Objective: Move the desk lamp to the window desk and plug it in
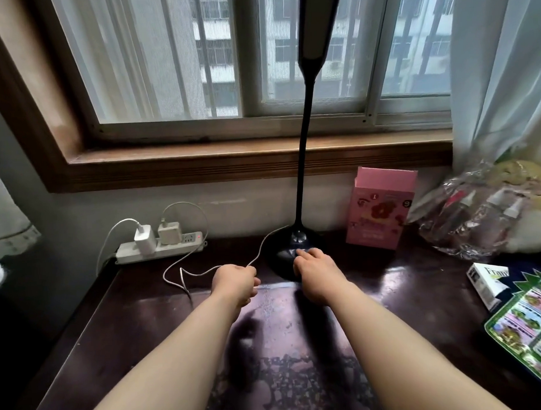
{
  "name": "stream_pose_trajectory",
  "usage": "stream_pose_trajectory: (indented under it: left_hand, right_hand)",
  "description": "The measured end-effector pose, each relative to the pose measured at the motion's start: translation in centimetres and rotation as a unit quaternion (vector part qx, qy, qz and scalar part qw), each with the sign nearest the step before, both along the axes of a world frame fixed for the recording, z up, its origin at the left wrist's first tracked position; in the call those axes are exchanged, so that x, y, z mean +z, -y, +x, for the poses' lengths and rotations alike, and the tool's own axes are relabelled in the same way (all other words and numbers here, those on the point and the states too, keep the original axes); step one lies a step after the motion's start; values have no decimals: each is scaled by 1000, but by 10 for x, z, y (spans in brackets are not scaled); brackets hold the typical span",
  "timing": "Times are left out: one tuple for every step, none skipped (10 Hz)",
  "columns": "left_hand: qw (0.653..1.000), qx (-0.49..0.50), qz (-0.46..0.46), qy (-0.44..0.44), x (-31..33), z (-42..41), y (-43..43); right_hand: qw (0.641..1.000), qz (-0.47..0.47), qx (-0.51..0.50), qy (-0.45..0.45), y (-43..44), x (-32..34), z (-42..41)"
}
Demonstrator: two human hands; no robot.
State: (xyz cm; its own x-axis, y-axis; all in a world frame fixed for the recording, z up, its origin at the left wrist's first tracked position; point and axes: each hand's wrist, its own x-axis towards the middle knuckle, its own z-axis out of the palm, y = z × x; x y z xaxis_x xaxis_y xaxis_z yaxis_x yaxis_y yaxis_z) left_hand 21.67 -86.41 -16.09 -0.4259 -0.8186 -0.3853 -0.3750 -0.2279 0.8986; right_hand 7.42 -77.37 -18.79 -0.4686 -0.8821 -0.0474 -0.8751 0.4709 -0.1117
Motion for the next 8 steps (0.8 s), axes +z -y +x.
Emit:
stream_pose_trajectory:
  left_hand:
    - [1000,-1,-7,2,-4,-2,3]
    - [1000,-6,-9,7,-5,-3,4]
    - [1000,-2,-5,5,-6,-3,6]
    - [1000,-2,-3,2,-5,-3,6]
    - [1000,1,4,-7,-5,-2,5]
    - [1000,0,4,-2,-2,2,3]
    - [1000,-3,-1,1,4,7,1]
    - [1000,-4,-6,-3,12,13,-7]
  right_hand:
    - [1000,-6,2,-3,2,-3,-1]
    - [1000,-8,-2,-13,2,-2,-1]
    - [999,12,0,-31,1,-2,0]
    - [998,32,0,-55,2,-2,3]
    - [998,38,-11,-48,3,2,4]
    - [999,26,-31,-4,2,7,6]
    - [998,2,-55,38,-5,12,13]
    - [997,0,-70,44,-17,23,16]
